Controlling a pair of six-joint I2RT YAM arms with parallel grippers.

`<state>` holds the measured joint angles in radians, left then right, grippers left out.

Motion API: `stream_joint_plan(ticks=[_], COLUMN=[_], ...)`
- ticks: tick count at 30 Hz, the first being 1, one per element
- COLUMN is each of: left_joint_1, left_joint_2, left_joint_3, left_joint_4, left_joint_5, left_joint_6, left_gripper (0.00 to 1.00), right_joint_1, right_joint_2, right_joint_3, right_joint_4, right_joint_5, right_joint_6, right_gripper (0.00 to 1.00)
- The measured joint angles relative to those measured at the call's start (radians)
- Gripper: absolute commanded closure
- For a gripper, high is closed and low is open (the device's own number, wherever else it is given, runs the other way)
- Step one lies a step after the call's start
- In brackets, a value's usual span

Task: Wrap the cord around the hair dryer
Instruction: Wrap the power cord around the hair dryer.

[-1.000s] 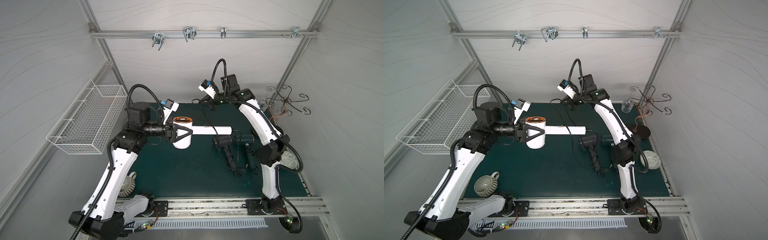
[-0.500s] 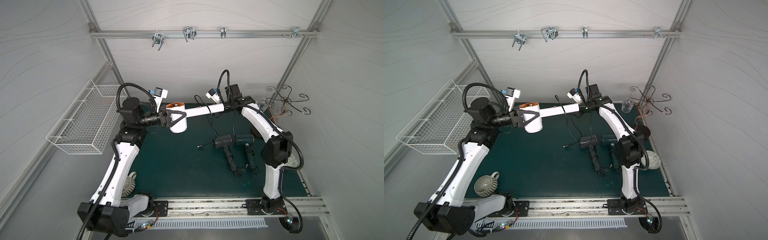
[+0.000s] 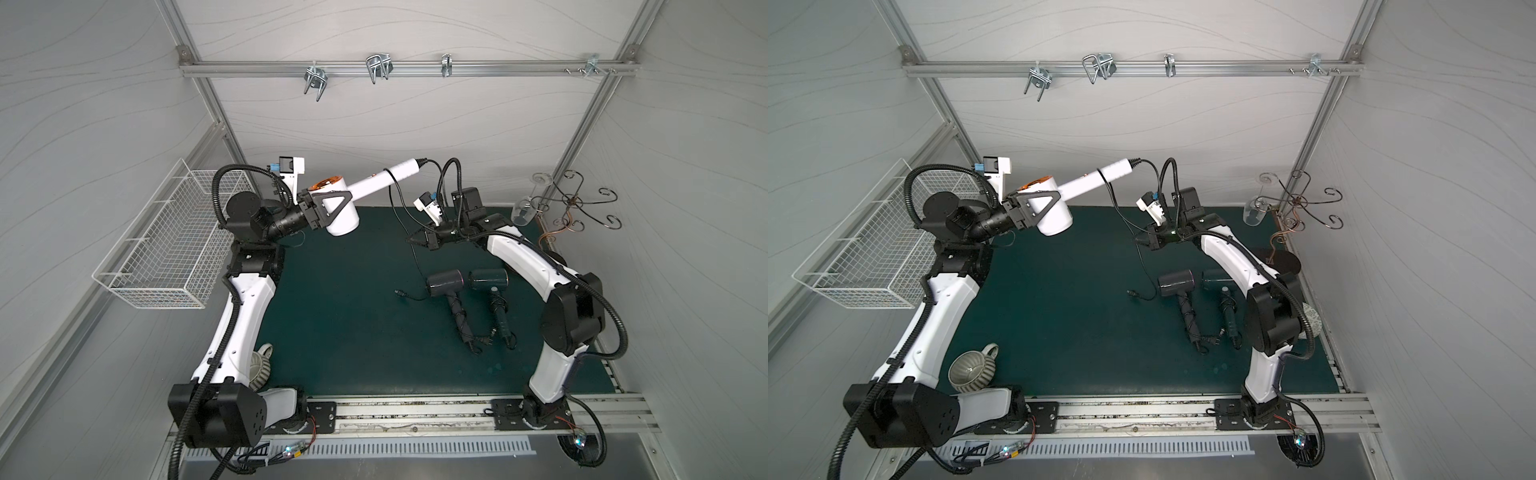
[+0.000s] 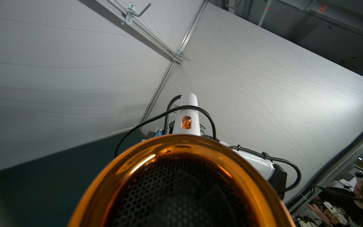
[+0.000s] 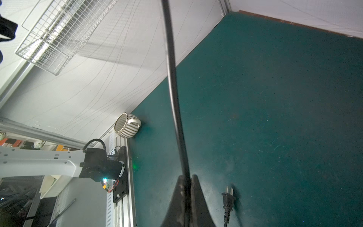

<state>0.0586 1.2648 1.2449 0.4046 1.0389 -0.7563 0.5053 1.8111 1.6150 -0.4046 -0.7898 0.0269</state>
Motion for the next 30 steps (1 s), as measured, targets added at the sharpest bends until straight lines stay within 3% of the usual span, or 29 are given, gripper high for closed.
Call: stream_joint_plan(ticks=[7,15,22,30], left_joint_1=[0.082,0.103,0.102,0.093], left_joint_2=[0.047,0.101,0.108,0.106], left_joint_3=[-0.066,-0.086,-0.086,-0.116], left_joint_4=[0.069,0.068,-0.073,-0.262], left_joint_5=[-0.12,-0.198,-0.212,-0.248], left_joint_6=[-0.051,-0.055,0.063,0.216], left_gripper=[1.0,1.0,1.0,1.0], right_joint_1=[0.102,0.263,0.335,0.344], right_joint_2=[-0.075,-0.103,-0.092,-0.091], right_joint_3=[-0.036,0.103,0.306,0.46], right_joint_4=[-0.008,-0.226,-0.414,-0.516], right_joint_5=[0.073,0.233,0.382,0.49], right_joint_6=[-0.025,-0.232,-0.389,-0.464], right_gripper=[1.0,1.0,1.0,1.0])
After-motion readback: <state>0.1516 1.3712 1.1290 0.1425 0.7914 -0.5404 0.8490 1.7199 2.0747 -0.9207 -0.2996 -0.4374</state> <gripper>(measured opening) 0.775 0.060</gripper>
